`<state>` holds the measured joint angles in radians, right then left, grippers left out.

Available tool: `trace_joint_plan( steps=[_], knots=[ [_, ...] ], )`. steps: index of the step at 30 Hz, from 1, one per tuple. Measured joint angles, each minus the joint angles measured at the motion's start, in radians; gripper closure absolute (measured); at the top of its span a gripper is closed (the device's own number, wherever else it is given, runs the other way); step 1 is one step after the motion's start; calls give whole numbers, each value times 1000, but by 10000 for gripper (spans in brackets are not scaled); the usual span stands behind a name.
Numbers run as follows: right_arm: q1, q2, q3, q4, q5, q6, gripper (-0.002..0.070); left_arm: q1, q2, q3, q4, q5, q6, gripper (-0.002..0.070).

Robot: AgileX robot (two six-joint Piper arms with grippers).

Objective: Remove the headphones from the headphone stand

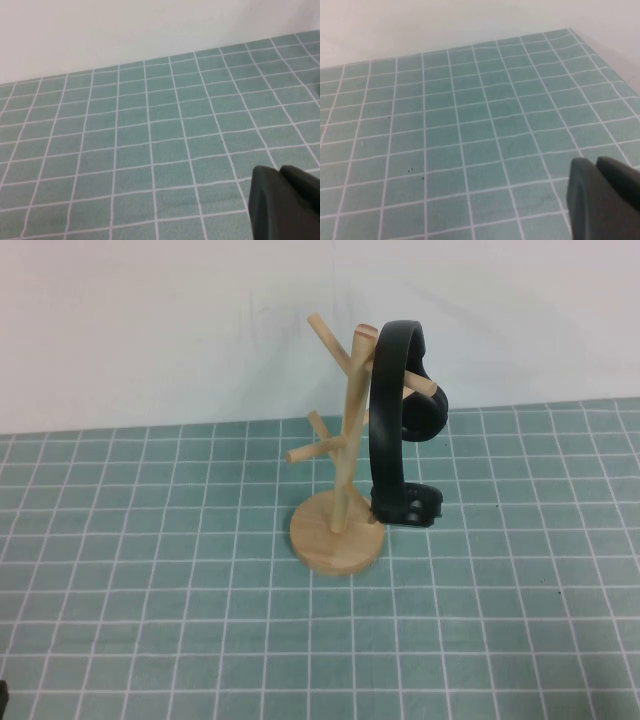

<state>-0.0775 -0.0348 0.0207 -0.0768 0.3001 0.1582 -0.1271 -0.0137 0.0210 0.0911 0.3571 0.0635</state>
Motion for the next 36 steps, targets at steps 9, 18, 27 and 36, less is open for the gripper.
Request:
trace_joint_plan(
  steps=[9,18,27,36],
  knots=[
    [0,0,0,0,-66,0,682,37,0,0,0,0,0,680],
    [0,0,0,-12,-66,-10,682,54,0,0,0,0,0,680],
    [0,0,0,-7,-70,-10,682,-28,0,0,0,0,0,680],
    [0,0,0,-7,-491,-10,682,-30,0,0,0,0,0,680]
  ],
)
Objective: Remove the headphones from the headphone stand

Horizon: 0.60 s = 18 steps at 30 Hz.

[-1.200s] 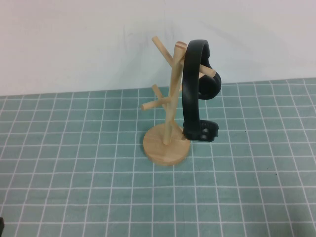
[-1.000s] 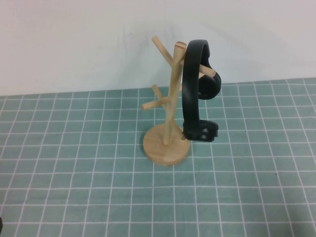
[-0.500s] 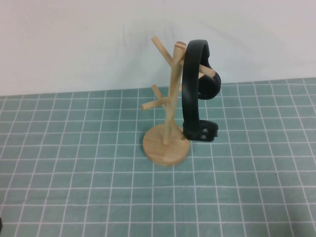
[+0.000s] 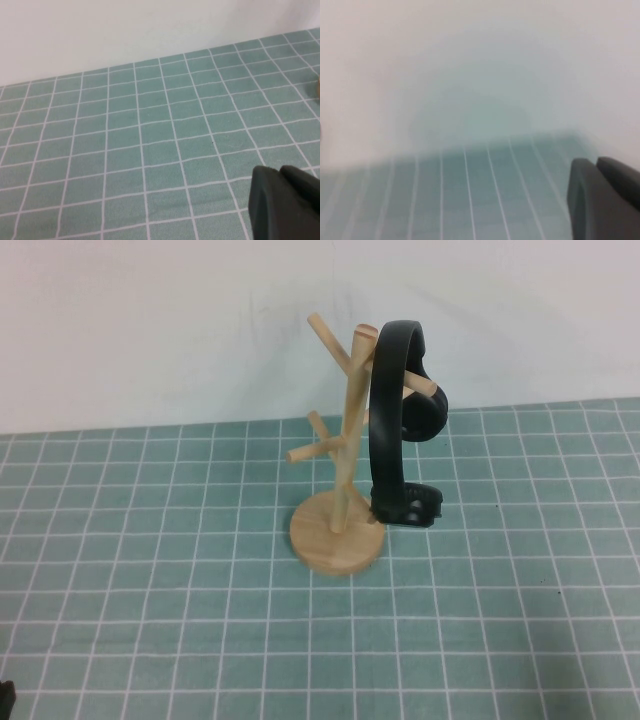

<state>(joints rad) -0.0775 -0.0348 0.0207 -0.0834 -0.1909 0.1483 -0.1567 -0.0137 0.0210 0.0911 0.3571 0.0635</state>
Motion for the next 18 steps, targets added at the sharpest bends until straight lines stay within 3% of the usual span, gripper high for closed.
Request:
trace_joint_plan(
  steps=[4,10,18],
  knots=[
    [0,0,0,0,-185,0,682,0,0,0,0,0,0,680],
    [0,0,-2,9,-250,2,682,0,0,0,0,0,0,680],
    [0,3,-56,83,-657,101,682,0,0,0,0,0,0,680]
  ],
)
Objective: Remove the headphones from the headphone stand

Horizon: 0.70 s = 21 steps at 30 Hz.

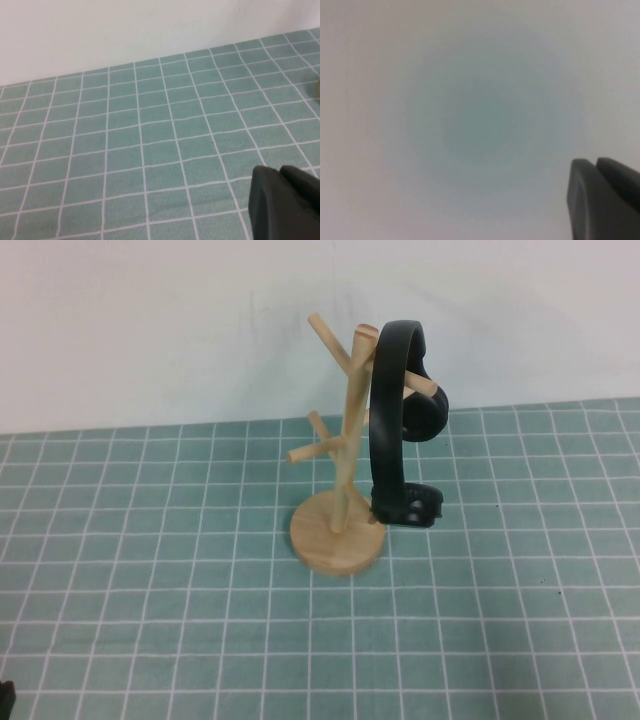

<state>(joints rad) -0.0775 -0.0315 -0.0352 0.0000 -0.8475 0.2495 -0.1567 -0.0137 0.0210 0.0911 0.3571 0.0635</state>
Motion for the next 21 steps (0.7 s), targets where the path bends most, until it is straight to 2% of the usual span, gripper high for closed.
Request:
trace_joint_plan(
  steps=[2,6,13,15,18,21],
  knots=[
    [0,1,-93,25,78,45,682,0,0,0,0,0,0,680],
    [0,54,-347,11,527,141,682,0,0,0,0,0,0,680],
    [0,414,-679,17,1209,134,682,0,0,0,0,0,0,680],
    [0,518,-718,15,1289,101,682,0,0,0,0,0,0,680],
    [0,645,-727,7,1292,0,682,0,0,0,0,0,0,680],
    [4,772,-727,182,1302,-19,682,0,0,0,0,0,0,680]
  ],
)
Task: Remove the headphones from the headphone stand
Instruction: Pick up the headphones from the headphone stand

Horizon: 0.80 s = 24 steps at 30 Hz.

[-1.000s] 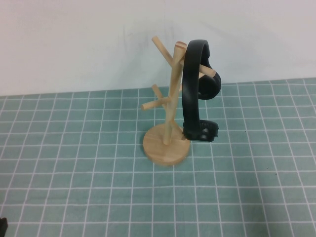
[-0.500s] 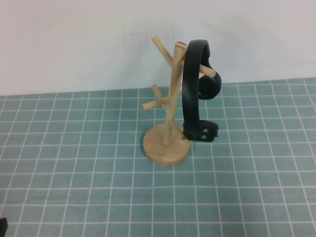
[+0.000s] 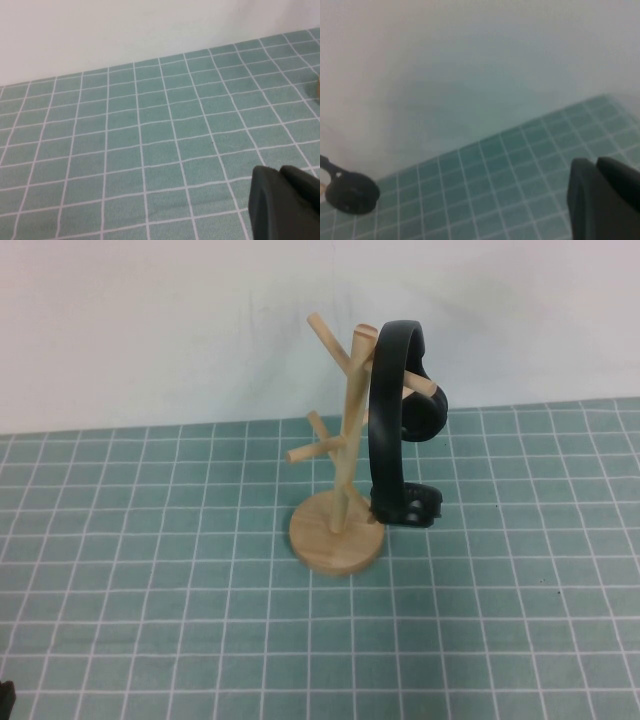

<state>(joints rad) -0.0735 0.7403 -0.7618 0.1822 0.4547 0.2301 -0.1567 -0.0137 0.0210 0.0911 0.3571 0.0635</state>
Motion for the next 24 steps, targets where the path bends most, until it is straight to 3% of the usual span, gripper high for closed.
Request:
trace_joint_plan(
  steps=[2,5,10,13,15,19,20,24],
  knots=[
    [25,82,0,179,30,-140,682,0,0,0,0,0,0,680],
    [102,216,0,544,94,-517,682,0,0,0,0,0,0,680],
    [310,428,-5,1123,55,-1089,678,0,0,0,0,0,0,680],
    [424,523,-55,1170,40,-1238,604,0,0,0,0,0,0,680],
    [468,569,-103,1165,40,-1241,501,0,0,0,0,0,0,680],
    [495,638,-204,1160,88,-1241,225,0,0,0,0,0,0,680],
    [495,653,-225,1160,103,-1241,188,0,0,0,0,0,0,680],
    [495,709,-281,1174,101,-1241,181,0,0,0,0,0,0,680]
  ],
)
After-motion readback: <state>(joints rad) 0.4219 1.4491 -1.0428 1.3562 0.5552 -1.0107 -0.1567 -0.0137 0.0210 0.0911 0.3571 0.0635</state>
